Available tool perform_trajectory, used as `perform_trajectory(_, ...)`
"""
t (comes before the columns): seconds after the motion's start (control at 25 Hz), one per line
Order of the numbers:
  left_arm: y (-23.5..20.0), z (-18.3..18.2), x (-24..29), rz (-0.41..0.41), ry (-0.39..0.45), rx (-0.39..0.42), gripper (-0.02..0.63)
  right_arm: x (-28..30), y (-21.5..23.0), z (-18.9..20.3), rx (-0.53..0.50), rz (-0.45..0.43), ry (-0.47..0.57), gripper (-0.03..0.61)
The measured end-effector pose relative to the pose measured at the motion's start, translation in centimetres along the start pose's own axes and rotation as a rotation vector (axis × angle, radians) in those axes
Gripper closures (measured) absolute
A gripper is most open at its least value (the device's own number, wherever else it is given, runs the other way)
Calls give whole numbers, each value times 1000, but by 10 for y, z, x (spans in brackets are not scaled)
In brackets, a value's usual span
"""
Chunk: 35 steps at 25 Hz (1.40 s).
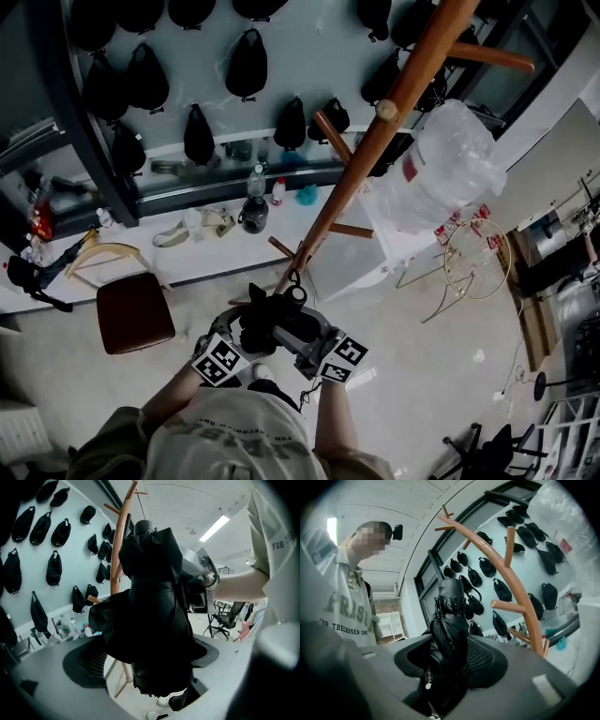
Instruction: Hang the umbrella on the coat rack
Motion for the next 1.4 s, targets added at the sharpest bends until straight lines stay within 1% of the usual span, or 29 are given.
perform_trajectory(0.08, 2, -1, 7, -26, 10, -25, 133, -1, 10, -2, -1, -25, -19, 380)
perform_trajectory(0.16, 2, -3, 12, -54, 18, -34, 133, 0, 19, -4, -3, -51, -38, 380)
perform_trajectory(0.32, 9, -5, 22, -92, 6, -55, 133, -3, 29, -1, 7, -97, -74, 380)
perform_trajectory(0.52, 18, -3, 32, -143, 14, -81, 135, -10, 41, 3, 25, -114, -96, 380)
perform_trajectory(0.68, 19, -3, 39, -169, 14, -90, 135, -11, 49, 5, 23, -119, -115, 380)
perform_trajectory(0.96, 16, -5, 44, -214, 57, -96, 135, -13, 67, 10, 23, -81, -133, 379)
perform_trajectory(1.24, 9, -12, 42, -254, 96, -93, 135, -13, 86, 22, 12, -13, -178, 379)
perform_trajectory(1.4, 5, -17, 39, -270, 94, -89, 135, -11, 98, 34, 17, 40, -206, 379)
Point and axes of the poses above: the fingertips, and each gripper's own axes: x forward along the fingers, y to its right, z out of its underside, the point moved 10 cm from there along -x, backward along the fingers, and after that the axes turned 10 degrees about z, right-handed, at the moved point
